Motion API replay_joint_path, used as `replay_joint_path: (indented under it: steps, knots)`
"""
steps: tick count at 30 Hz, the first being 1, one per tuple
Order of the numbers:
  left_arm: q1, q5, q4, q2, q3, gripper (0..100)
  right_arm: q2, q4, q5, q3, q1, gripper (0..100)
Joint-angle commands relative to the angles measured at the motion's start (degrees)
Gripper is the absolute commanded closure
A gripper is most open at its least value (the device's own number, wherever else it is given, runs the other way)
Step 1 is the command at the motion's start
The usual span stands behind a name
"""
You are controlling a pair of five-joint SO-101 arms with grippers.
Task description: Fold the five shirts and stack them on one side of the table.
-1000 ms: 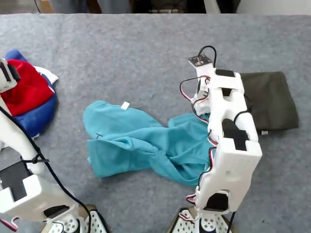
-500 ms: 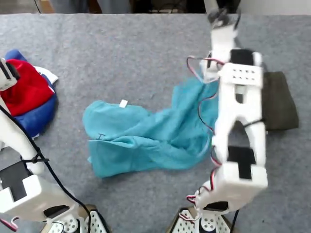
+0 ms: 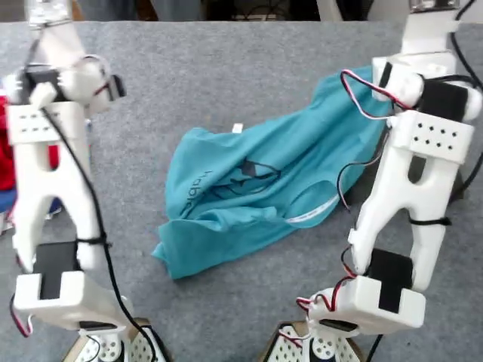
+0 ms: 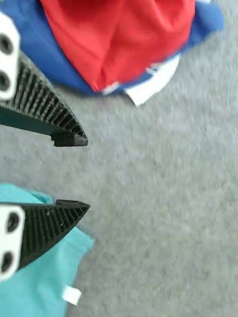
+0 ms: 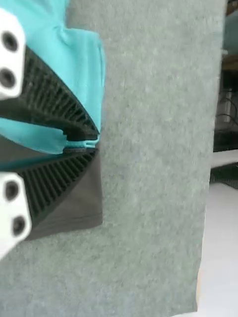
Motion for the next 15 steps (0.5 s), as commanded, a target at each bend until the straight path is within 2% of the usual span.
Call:
replay_joint_path:
  steps: [1, 6, 15]
  knots:
    - [4.70, 5.27, -9.58, 4.04, 0.66, 80, 0.13, -1.23, 8.62, 0.40, -0.35, 98.5]
    - [11.82, 11.25, -11.78, 16.00, -7.16, 80, 0.04, -0.79, 16.62, 0.84, -1.05, 98.5]
    - [17.80, 23.56, -8.44, 39.91, -31.78, 80, 0.40, -0.79, 17.23, 0.92, -0.53, 98.5]
